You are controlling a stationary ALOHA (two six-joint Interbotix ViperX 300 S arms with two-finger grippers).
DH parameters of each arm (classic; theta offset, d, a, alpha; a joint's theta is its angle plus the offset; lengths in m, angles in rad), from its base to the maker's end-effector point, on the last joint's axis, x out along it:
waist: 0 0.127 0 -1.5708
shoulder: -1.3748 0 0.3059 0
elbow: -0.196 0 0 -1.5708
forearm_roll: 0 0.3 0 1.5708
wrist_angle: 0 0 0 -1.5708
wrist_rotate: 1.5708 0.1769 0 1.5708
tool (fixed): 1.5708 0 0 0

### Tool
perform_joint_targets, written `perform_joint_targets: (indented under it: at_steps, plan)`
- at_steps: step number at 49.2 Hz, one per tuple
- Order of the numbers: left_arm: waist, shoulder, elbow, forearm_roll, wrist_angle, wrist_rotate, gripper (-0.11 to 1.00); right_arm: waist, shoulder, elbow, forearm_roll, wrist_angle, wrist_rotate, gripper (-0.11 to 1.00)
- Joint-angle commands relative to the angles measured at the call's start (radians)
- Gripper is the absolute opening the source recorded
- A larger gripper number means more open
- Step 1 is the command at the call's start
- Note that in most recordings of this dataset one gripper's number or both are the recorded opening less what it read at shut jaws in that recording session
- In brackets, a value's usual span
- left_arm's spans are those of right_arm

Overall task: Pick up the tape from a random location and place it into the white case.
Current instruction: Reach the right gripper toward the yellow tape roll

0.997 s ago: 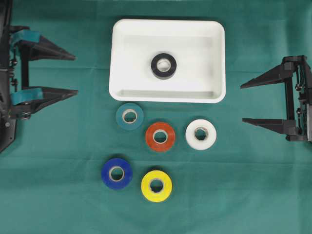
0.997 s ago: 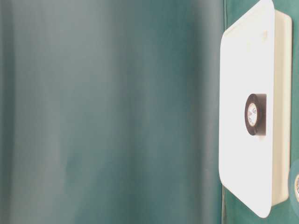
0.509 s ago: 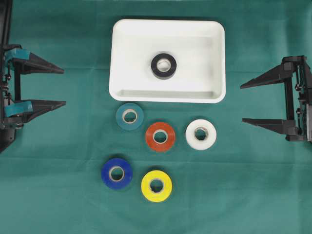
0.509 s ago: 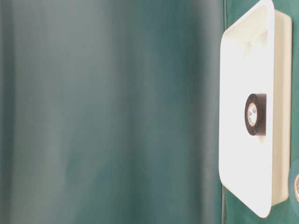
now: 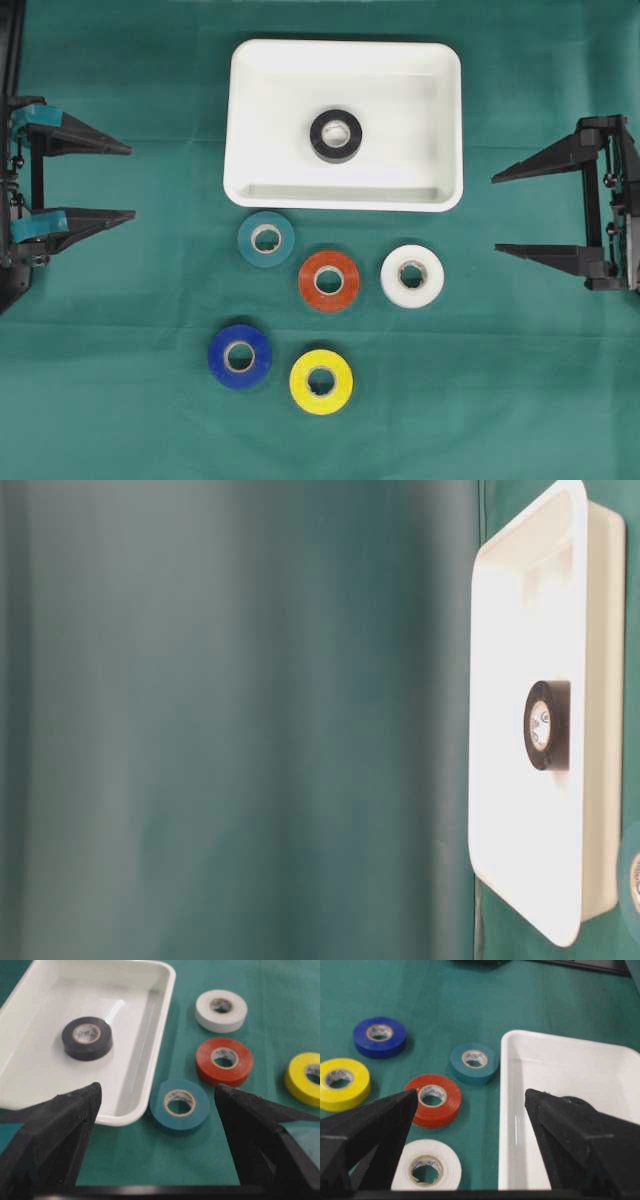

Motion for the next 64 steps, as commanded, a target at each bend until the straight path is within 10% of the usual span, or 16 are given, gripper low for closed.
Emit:
perform_joint_targets:
  at_steps: [1,20,64]
  plan:
    - [-0.002,0.005,-0.011,-0.002,-0.011,0.002,0.91,0.018,0.005,-0.014,0.002,0.005,0.003,0.91]
    - [-0.002,0.005,-0.012,-0.002,-0.011,0.000,0.91,0.160,0.005,-0.015,0.006,0.043,0.051,0.91]
    - [-0.002,0.005,-0.012,-0.006,-0.011,-0.002,0.91,0.206,0.253,-0.170,-0.005,-0.018,0.041,0.91]
